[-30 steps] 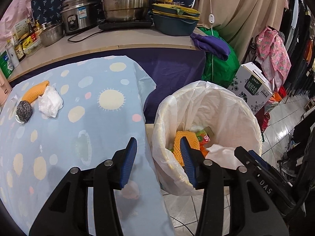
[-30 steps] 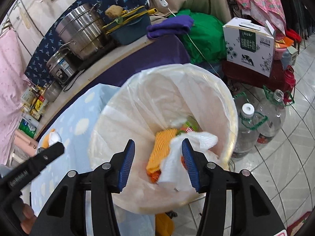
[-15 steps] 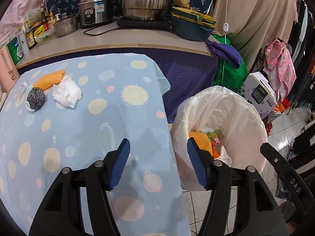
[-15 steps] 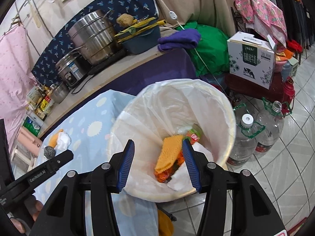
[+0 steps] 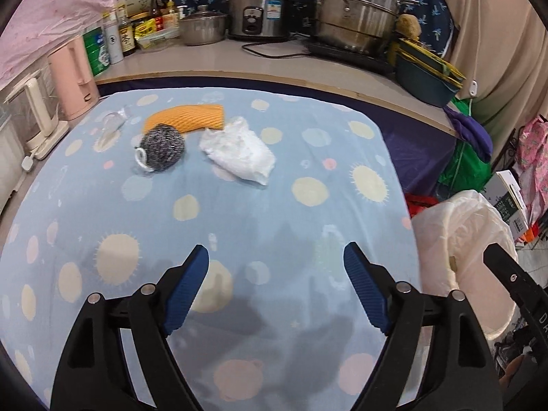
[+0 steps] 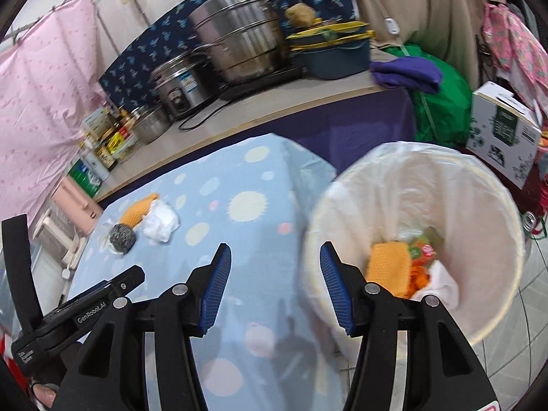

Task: Collect trash
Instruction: 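Move both open tools back over the tablecloth toward the steel wool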

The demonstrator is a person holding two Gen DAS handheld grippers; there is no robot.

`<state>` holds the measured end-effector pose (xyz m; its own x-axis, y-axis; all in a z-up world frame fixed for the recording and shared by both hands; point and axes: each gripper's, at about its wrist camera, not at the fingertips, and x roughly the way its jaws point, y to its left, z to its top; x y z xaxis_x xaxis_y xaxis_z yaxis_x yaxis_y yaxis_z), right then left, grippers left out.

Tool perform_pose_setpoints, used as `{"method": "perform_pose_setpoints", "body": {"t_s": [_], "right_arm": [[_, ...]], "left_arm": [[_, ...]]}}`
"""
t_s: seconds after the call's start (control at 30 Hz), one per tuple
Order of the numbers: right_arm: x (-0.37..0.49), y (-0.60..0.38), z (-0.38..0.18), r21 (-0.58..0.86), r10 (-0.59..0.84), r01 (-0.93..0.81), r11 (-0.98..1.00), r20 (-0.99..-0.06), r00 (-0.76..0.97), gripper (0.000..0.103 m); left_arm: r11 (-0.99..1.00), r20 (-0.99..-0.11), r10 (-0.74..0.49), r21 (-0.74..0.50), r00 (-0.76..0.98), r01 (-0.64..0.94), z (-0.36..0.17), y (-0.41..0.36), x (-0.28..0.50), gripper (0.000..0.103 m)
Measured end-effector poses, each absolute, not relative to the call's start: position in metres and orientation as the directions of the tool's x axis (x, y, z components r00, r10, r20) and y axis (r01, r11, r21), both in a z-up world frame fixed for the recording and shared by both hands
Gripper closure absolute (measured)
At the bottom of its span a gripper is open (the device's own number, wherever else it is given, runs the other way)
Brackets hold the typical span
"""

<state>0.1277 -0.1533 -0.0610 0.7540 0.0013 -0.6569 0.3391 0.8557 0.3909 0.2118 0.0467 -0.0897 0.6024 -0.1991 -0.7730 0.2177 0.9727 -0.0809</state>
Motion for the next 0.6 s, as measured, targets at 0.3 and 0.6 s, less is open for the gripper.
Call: {"method": "perform_pose_setpoints", "body": {"t_s": [0.3, 0.6], "right_arm": [[0.206, -0.084, -0.065, 0.38, 0.11, 0.211, 0.901, -0.668, 0.736, 0.05], [0.285, -0.031, -0.076, 0.333, 0.141, 0.135, 0.933, -0.685, 0.715, 0.042]], "left_arm": [[0.994, -0.779, -0.108, -0.078, 0.617, 0.076, -0.1, 0.126, 0.262, 0.019], [0.997, -0.789, -0.067, -0.074, 0.611, 0.013, -0.115, 0.164, 0.322, 0.014]]}}
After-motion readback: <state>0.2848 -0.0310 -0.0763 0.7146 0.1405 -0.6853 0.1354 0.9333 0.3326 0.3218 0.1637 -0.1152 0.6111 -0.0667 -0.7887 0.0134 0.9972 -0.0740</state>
